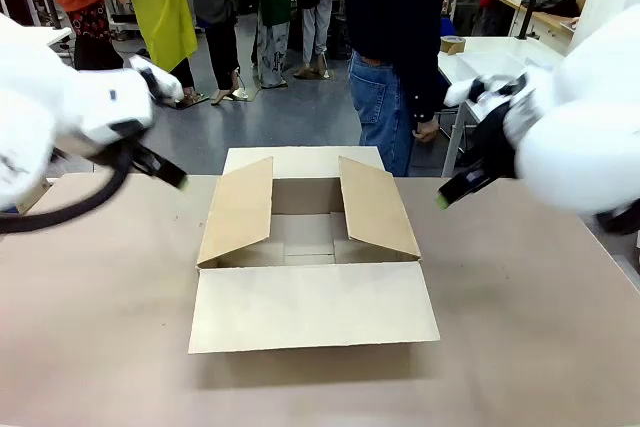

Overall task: Pack the gift set into the box.
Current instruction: Place both hands on the side flaps of the Package Box and spread them outward.

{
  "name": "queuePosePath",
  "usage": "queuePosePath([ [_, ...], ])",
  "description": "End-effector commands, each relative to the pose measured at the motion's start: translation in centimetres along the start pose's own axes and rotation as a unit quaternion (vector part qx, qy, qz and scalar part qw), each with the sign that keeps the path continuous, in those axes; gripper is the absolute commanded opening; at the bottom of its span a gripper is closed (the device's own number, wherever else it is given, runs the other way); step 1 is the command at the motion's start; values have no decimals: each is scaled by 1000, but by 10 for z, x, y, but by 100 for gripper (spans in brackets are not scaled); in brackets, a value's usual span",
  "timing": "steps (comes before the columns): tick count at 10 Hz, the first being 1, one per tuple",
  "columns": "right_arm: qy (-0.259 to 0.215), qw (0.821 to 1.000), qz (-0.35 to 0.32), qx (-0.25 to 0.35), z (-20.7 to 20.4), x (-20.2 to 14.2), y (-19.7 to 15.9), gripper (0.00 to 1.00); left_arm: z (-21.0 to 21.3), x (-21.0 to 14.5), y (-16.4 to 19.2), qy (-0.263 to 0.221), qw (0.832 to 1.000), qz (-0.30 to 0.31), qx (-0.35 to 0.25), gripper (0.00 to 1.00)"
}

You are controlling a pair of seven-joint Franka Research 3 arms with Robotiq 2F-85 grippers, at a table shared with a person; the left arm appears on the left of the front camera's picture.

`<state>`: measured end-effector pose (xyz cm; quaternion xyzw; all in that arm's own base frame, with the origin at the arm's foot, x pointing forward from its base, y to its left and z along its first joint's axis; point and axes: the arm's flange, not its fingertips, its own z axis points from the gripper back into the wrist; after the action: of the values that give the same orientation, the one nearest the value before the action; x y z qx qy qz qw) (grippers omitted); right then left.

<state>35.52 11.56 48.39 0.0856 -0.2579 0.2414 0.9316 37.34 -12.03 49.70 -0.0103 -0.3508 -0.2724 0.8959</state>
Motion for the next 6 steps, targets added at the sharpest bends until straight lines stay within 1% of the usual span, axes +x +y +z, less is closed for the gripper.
queuePosePath([
  [1, -11, 995, -96, 23, 75, -18, -21, 100, 67, -37, 12, -21, 1000, -9, -11, 100],
  [2, -26, 987, -147, 66, 95, -38, -50, 100, 79, -56, 21, -42, 994, -38, -96, 100],
  [3, -37, 970, -217, 100, 106, -59, -84, 100, 79, -77, 44, -48, 984, -19, -171, 100],
  [4, -54, 946, -292, 131, 115, -82, -122, 100, 72, -102, 75, -57, 968, 26, -244, 100],
  [5, -80, 920, -342, 173, 119, -108, -156, 100, 58, -131, 109, -78, 951, 100, -282, 100],
  [6, -109, 896, -380, 200, 117, -132, -183, 100, 44, -163, 134, -89, 931, 158, -317, 100],
])
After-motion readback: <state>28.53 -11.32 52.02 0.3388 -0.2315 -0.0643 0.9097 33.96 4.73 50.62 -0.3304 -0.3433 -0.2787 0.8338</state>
